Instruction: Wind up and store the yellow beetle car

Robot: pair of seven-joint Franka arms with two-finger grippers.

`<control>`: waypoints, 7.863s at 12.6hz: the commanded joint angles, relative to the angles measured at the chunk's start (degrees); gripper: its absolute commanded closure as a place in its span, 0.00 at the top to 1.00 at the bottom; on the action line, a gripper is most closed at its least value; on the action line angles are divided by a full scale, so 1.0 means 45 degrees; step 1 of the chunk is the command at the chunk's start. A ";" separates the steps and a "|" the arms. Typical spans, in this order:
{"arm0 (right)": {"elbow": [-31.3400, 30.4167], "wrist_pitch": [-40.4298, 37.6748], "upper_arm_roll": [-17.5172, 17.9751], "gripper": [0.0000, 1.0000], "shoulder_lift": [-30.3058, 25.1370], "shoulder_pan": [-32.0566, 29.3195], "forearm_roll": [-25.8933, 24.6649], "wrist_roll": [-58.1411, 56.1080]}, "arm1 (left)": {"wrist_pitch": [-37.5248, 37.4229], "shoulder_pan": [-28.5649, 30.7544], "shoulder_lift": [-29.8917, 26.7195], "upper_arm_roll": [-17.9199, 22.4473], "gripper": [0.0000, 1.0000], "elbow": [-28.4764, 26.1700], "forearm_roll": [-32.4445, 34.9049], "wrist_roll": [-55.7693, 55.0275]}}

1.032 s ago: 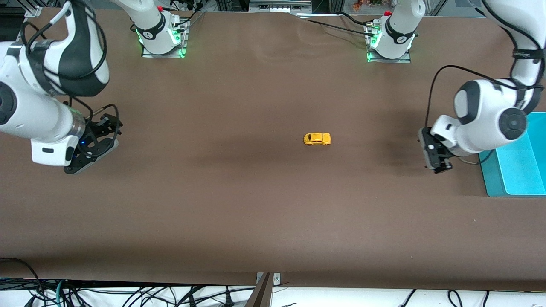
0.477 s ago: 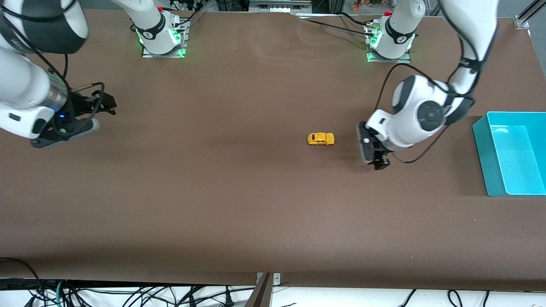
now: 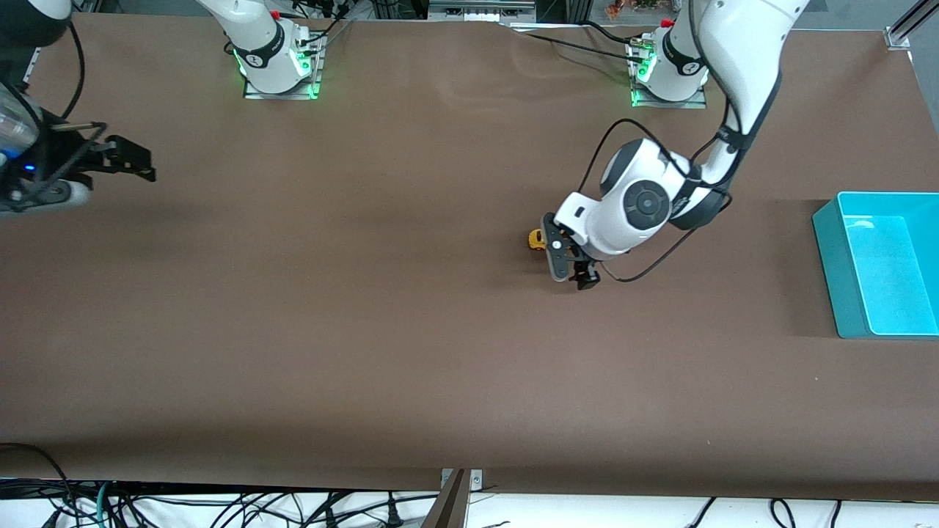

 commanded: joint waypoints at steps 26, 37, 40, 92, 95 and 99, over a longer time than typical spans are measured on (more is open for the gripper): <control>-0.1223 0.0593 -0.0119 1.00 -0.0921 -0.0297 0.0340 0.1768 | 0.2060 -0.0702 -0.0496 -0.0711 0.02 -0.3017 0.3256 -0.3699; -0.1223 0.0593 -0.0119 1.00 -0.0902 -0.0297 0.0340 0.1768 | -0.0594 0.2436 -0.2974 -0.1121 0.00 -0.2803 0.1932 0.0121; -0.1223 0.0612 -0.0119 1.00 -0.0902 -0.0297 0.0321 0.1748 | -0.2095 0.4642 -0.3152 -0.1102 0.00 -0.1869 0.1421 0.3165; -0.1028 0.0710 -0.0119 1.00 -0.0687 -0.0551 0.0223 0.1729 | -0.5088 1.0710 -0.1819 0.0383 1.00 0.3155 0.1420 0.5460; -0.1047 0.0788 -0.0119 1.00 -0.0687 -0.0551 0.0204 0.1729 | -0.6118 0.9011 -0.2915 0.0305 1.00 0.3601 0.1149 0.0654; -0.1028 0.0847 -0.0119 1.00 -0.0687 -0.0531 0.0243 0.1729 | -0.7684 0.7309 -0.3423 0.0363 1.00 0.4776 0.1127 -0.5286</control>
